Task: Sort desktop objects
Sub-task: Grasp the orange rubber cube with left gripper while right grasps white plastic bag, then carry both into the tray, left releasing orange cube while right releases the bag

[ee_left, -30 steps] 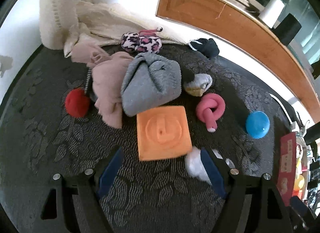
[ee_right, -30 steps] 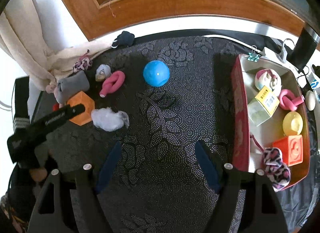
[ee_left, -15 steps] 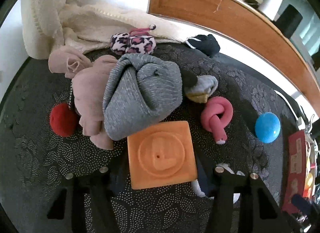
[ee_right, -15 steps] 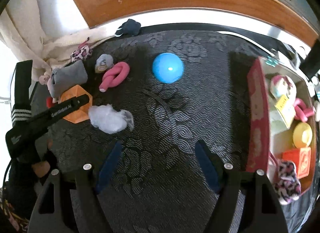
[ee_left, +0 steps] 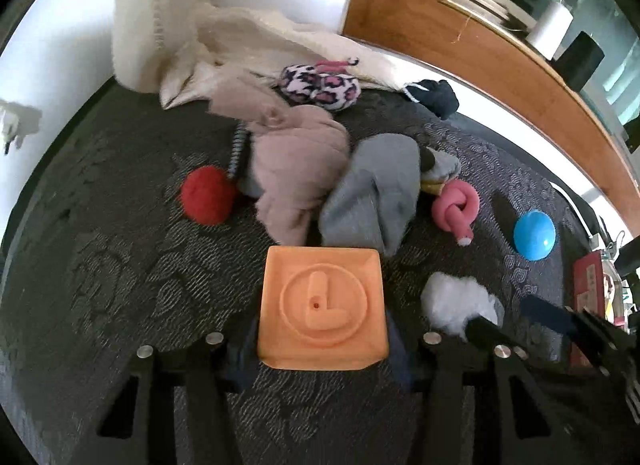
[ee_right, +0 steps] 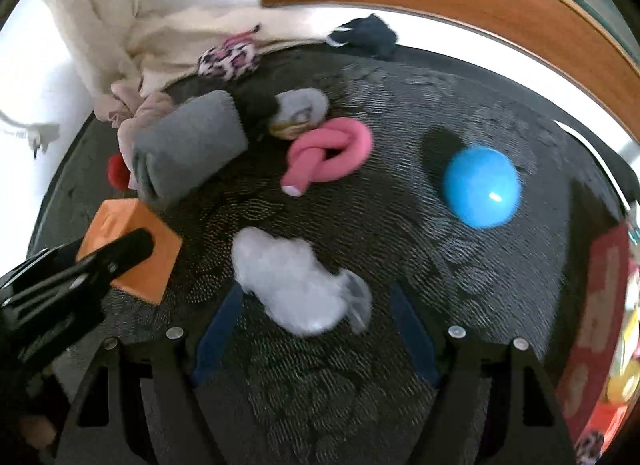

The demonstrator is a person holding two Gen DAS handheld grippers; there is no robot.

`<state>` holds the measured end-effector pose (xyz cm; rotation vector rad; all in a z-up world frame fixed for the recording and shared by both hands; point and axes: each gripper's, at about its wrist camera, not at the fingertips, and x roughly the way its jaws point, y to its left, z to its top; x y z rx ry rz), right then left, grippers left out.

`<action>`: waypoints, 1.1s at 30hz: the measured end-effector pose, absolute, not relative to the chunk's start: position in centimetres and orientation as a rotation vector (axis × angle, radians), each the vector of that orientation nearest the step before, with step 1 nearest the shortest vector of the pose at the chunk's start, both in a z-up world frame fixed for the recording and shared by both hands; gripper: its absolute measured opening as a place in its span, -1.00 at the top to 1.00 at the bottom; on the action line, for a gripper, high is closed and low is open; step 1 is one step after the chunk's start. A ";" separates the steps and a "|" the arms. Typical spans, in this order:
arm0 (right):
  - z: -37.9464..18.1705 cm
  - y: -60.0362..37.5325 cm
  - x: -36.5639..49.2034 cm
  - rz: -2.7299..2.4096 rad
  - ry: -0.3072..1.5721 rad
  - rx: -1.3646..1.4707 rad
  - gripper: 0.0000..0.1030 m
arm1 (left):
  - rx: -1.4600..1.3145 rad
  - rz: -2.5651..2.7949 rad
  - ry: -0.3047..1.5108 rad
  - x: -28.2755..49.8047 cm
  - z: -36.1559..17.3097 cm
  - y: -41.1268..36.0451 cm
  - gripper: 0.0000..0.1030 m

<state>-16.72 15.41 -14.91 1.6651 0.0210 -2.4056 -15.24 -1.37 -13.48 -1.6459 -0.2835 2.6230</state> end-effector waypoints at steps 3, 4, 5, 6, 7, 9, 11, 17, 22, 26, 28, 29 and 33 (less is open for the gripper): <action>-16.0 14.7 -17.3 -2.372 0.049 1.688 -0.46 | -1.657 2.635 -0.293 -14.4 -13.2 -1.9 -0.05; -16.3 14.6 -17.3 -2.370 0.058 1.694 -0.27 | -1.661 2.639 -0.296 -14.2 -13.1 -2.0 -0.05; -16.5 14.5 -17.3 -2.369 0.066 1.700 -0.14 | -1.664 2.643 -0.298 -14.0 -13.1 -2.1 -0.05; -16.7 14.5 -17.3 -2.367 0.074 1.707 0.07 | -1.667 2.645 -0.300 -13.9 -13.0 -2.1 -0.05; -16.8 14.6 -17.2 -2.367 0.075 1.710 0.17 | -1.669 2.647 -0.302 -13.7 -12.9 -2.1 -0.05; -16.1 15.7 -16.5 -2.382 0.033 1.699 0.24 | -1.668 2.651 -0.298 -13.5 -12.6 -2.0 -0.05; -15.4 16.8 -15.9 -2.396 -0.009 1.688 0.25 | -1.659 2.652 -0.291 -13.2 -12.2 -1.5 -0.05; -13.1 21.0 -13.8 -2.456 -0.144 1.653 0.25 | -1.591 2.630 -0.244 -12.4 -10.3 1.7 -0.05; -10.3 28.5 -10.8 -2.603 -0.301 1.629 0.25 | -1.509 2.559 -0.174 -11.4 -8.6 7.3 -0.05; -7.9 35.7 -7.0 -2.738 -0.433 1.615 0.25 | -1.454 2.479 -0.115 -10.1 -7.6 12.6 -0.05; -7.2 38.6 -5.3 -2.794 -0.486 1.607 0.25 | -1.427 2.435 -0.083 -9.5 -7.0 15.5 -0.05; -7.0 39.5 -4.8 -2.807 -0.503 1.604 0.25 | -1.414 2.413 -0.067 -9.2 -6.7 17.0 -0.05; -6.6 42.9 -2.4 -2.856 -0.573 1.594 0.25 | -1.362 2.332 -0.007 -7.7 -5.7 22.7 -0.05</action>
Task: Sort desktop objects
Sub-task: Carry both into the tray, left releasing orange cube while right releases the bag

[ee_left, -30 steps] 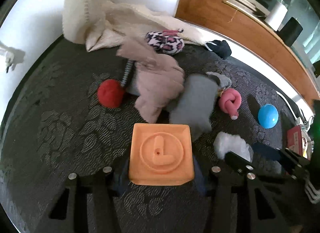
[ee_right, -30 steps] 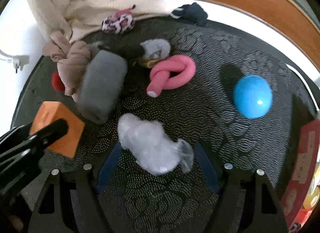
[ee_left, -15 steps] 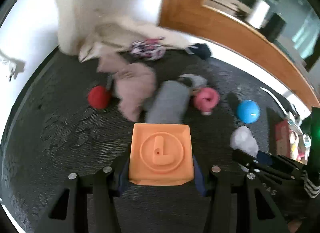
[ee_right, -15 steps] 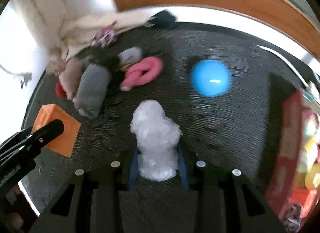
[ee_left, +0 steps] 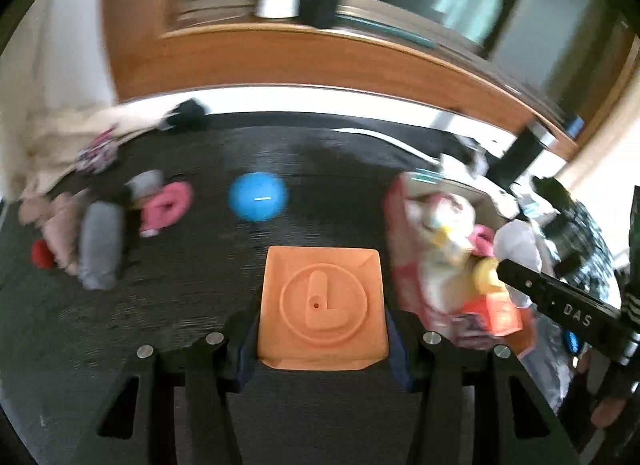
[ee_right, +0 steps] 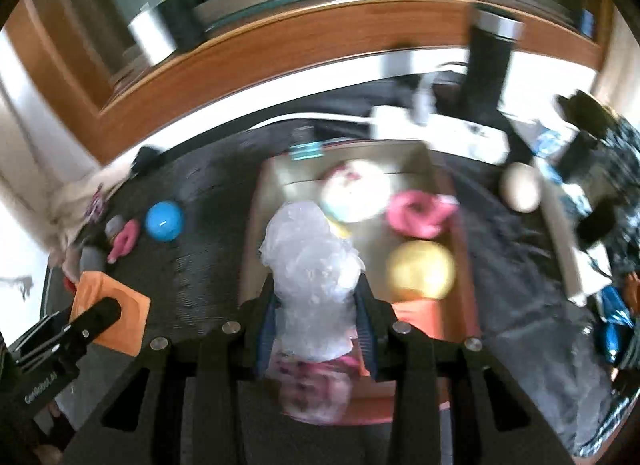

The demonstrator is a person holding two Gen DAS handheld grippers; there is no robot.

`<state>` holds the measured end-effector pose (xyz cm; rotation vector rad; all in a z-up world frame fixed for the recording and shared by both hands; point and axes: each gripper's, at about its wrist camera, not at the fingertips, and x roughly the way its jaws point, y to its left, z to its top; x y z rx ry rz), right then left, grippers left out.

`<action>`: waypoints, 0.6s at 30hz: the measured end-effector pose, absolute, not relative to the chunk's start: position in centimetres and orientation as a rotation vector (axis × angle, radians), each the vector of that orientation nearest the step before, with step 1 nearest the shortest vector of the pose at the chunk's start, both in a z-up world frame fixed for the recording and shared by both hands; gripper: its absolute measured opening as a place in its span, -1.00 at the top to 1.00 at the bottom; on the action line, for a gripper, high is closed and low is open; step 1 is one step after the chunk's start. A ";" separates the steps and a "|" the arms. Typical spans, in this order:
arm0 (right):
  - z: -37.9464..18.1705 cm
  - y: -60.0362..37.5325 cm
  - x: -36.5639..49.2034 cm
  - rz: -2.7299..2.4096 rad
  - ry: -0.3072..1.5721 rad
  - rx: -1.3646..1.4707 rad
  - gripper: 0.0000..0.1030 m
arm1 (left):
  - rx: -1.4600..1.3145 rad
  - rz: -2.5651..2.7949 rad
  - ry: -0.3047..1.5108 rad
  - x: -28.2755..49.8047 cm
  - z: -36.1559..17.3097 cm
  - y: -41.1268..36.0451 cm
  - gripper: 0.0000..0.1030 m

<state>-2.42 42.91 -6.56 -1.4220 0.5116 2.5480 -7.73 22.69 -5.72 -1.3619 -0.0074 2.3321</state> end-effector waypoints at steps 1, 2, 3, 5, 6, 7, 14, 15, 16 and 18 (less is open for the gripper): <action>-6.4 43.8 -1.8 2.539 0.523 -1.408 0.25 | -1.353 2.316 0.003 -7.4 -5.6 23.9 -0.05; -6.3 44.6 -1.3 2.530 0.535 -1.395 0.25 | -1.344 2.299 0.013 -7.1 -5.4 25.1 -0.05; -6.2 45.5 -0.7 2.521 0.547 -1.381 0.25 | -1.334 2.283 0.023 -6.8 -5.2 26.3 -0.05; -5.9 47.2 0.5 2.502 0.570 -1.354 0.25 | -1.322 2.251 0.045 -6.3 -5.2 28.5 -0.05; -5.9 48.0 1.0 2.495 0.579 -1.343 0.25 | -1.318 2.236 0.056 -6.2 -5.2 29.6 -0.05; -5.9 48.4 1.4 2.495 0.583 -1.340 0.25 | -1.322 2.219 0.060 -6.2 -5.4 30.5 -0.05; -6.0 50.2 2.2 2.505 0.599 -1.321 0.25 | -1.364 2.112 0.058 -6.0 -6.9 33.9 -0.41; -6.0 50.3 2.2 2.509 0.599 -1.321 0.25 | -1.359 2.116 0.053 -5.9 -6.8 34.0 -0.41; -6.0 50.3 2.0 2.514 0.597 -1.322 0.25 | -1.359 2.124 0.049 -6.0 -6.7 33.9 -0.41; -6.0 50.2 1.7 2.525 0.594 -1.324 0.25 | -1.359 2.139 0.041 -6.1 -6.4 33.5 -0.41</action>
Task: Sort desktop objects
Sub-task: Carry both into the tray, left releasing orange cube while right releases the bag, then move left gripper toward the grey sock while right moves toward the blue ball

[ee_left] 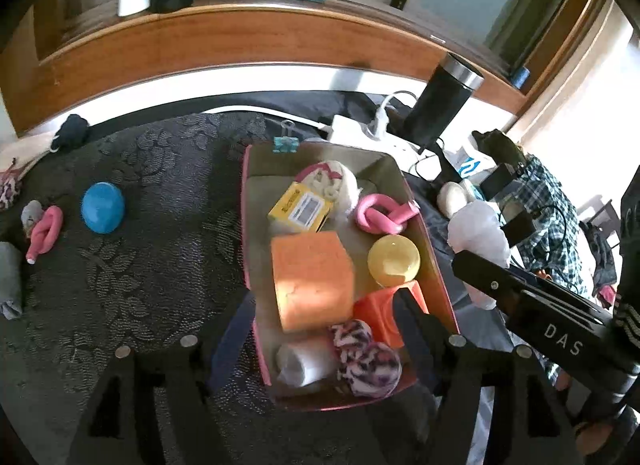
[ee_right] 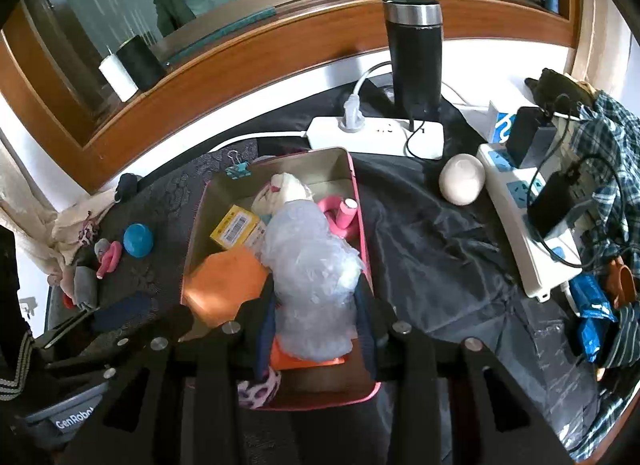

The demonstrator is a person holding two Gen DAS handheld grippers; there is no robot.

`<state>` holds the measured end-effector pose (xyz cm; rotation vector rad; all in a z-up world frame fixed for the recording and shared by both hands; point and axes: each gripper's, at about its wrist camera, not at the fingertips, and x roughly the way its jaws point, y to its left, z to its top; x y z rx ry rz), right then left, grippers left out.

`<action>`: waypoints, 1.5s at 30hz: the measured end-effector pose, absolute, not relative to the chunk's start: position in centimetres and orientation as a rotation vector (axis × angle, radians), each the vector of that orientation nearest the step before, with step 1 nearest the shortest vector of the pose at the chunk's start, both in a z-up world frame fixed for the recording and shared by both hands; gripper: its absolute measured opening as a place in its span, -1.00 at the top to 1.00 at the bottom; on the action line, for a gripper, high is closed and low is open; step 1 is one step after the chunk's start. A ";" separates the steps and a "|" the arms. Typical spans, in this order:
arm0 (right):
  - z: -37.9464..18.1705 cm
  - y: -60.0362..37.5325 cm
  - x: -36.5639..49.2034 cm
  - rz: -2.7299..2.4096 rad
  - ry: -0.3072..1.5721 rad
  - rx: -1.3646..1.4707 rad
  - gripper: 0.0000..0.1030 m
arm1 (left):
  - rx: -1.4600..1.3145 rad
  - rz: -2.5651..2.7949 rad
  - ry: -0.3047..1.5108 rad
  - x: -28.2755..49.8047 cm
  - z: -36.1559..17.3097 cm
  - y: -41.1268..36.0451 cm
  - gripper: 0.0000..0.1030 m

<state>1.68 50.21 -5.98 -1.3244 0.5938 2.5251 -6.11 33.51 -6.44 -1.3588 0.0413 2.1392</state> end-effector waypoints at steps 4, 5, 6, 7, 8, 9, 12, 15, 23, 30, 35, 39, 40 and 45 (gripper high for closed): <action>-6.0 49.5 0.5 2.549 0.584 -1.334 0.25 | -1.354 2.180 0.011 -6.4 -5.7 32.0 -0.41; -6.0 49.3 0.2 2.555 0.582 -1.336 0.25 | -1.353 2.190 0.009 -6.6 -5.6 31.8 -0.41; -6.0 49.1 -0.1 2.561 0.580 -1.339 0.25 | -1.350 2.204 0.008 -6.7 -5.5 31.4 -0.41; -6.0 48.9 -0.4 2.567 0.577 -1.341 0.21 | -1.349 2.217 0.007 -6.7 -5.3 30.9 -0.41; -6.0 48.7 -0.7 2.572 0.576 -1.343 0.21 | -1.349 2.229 0.003 -6.8 -5.2 30.5 -0.41; -6.0 48.6 -1.0 2.575 0.579 -1.345 0.16 | -1.350 2.240 -0.001 -6.9 -5.1 30.0 -0.41; -6.1 48.1 -2.1 2.582 0.587 -1.348 -0.13 | -1.365 2.271 -0.022 -7.3 -5.0 28.3 -0.41; -5.8 47.6 -2.6 2.585 0.595 -1.334 -0.33 | -1.385 2.304 -0.047 -7.6 -5.1 26.4 -0.41; -5.2 44.8 -4.1 2.617 0.578 -1.351 -0.34 | -1.408 2.369 -0.103 -8.3 -5.0 21.9 -0.41; -5.1 40.9 -5.6 2.658 0.543 -1.392 -0.34 | -1.426 2.395 -0.127 -8.7 -5.1 18.3 -0.41; -5.1 38.0 -6.9 2.681 0.516 -1.422 -0.34 | -1.448 2.426 -0.162 -9.2 -5.2 15.0 -0.41; -5.3 35.8 -7.7 2.693 0.501 -1.450 -0.34 | -1.471 2.461 -0.202 -9.7 -5.5 11.7 -0.41; -5.3 35.3 -7.9 2.696 0.498 -1.456 -0.34 | -1.477 2.470 -0.210 -9.8 -5.6 10.9 -0.41; -5.7 32.6 -8.9 2.709 0.481 -1.490 -0.34 | -1.517 2.508 -0.249 -11.0 -6.4 7.2 -0.41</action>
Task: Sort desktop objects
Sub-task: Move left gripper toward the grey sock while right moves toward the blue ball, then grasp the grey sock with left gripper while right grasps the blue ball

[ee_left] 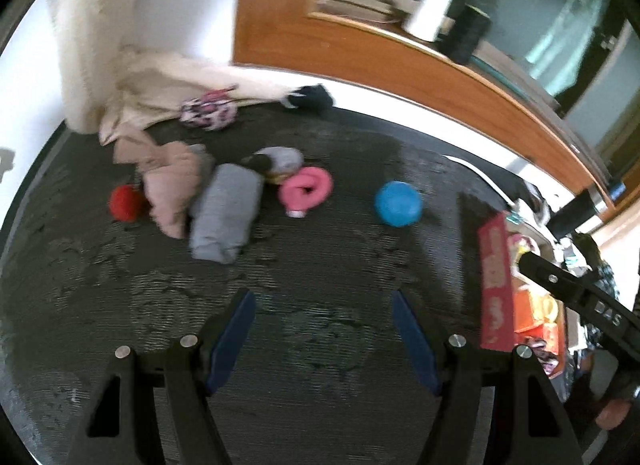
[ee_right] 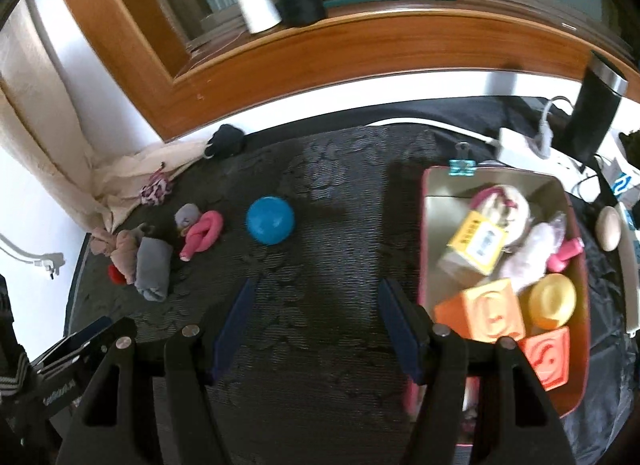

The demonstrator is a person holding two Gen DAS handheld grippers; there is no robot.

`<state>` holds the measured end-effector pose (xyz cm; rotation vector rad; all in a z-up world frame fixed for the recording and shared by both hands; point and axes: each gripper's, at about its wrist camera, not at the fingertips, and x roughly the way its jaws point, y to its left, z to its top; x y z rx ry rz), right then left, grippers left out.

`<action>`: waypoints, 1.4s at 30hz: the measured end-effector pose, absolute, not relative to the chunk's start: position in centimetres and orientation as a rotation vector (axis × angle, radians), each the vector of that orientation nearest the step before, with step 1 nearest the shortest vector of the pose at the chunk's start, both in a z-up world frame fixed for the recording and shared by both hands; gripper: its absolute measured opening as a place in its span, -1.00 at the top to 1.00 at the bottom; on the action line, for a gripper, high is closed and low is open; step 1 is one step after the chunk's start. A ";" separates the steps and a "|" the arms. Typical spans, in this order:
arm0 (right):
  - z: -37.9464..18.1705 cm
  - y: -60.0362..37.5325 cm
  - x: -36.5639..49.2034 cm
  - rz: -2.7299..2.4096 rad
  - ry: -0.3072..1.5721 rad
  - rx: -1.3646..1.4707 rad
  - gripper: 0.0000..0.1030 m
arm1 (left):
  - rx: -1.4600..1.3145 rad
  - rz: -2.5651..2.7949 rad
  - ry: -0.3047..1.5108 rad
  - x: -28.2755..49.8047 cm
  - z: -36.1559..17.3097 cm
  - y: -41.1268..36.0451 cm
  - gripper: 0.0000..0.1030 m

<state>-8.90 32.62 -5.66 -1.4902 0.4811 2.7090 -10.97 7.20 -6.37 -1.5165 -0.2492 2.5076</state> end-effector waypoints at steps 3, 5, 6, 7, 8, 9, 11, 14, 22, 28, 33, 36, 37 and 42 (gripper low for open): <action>-6.0 31.4 -9.3 2.705 0.474 -1.509 -0.34 | -1.541 2.529 -0.273 -11.7 -6.9 5.0 -0.41; -6.2 30.8 -9.6 2.699 0.471 -1.522 -0.34 | -1.545 2.536 -0.285 -12.2 -7.1 4.0 -0.41; -6.4 30.5 -9.7 2.696 0.469 -1.527 -0.34 | -1.546 2.539 -0.287 -12.5 -7.2 3.7 -0.41; -6.4 30.3 -9.8 2.692 0.466 -1.530 -0.34 | -1.547 2.543 -0.289 -12.7 -7.3 3.4 -0.41; -6.5 30.1 -9.8 2.687 0.464 -1.532 -0.34 | -1.548 2.545 -0.290 -13.0 -7.4 3.1 -0.41; -6.6 29.9 -9.9 2.683 0.463 -1.533 -0.34 | -1.551 2.545 -0.289 -13.3 -7.6 2.9 -0.41; -6.8 29.7 -10.1 2.673 0.462 -1.535 -0.34 | -1.557 2.544 -0.286 -14.0 -8.0 2.6 -0.41; -7.0 29.5 -10.4 2.656 0.461 -1.538 -0.34 | -1.564 2.540 -0.281 -14.8 -8.5 2.3 -0.41; -7.8 29.3 -11.3 2.611 0.462 -1.548 -0.34 | -1.576 2.505 -0.244 -17.1 -10.0 2.8 -0.41; -8.6 29.4 -12.1 2.582 0.460 -1.562 -0.34 | -1.587 2.487 -0.222 -18.9 -11.1 3.1 -0.41; -9.3 29.5 -13.0 2.560 0.461 -1.576 -0.34 | -1.598 2.471 -0.218 -20.3 -12.1 3.5 -0.41; -9.7 29.5 -13.6 2.550 0.464 -1.583 -0.34 | -1.607 2.466 -0.212 -21.0 -12.6 3.7 -0.41; -9.8 29.5 -13.8 2.546 0.466 -1.586 -0.34 | -1.607 2.467 -0.208 -21.3 -12.8 3.7 -0.41; -10.5 29.2 -14.9 2.538 0.468 -1.604 -0.34 | -1.613 2.475 -0.199 -22.4 -13.6 3.7 -0.44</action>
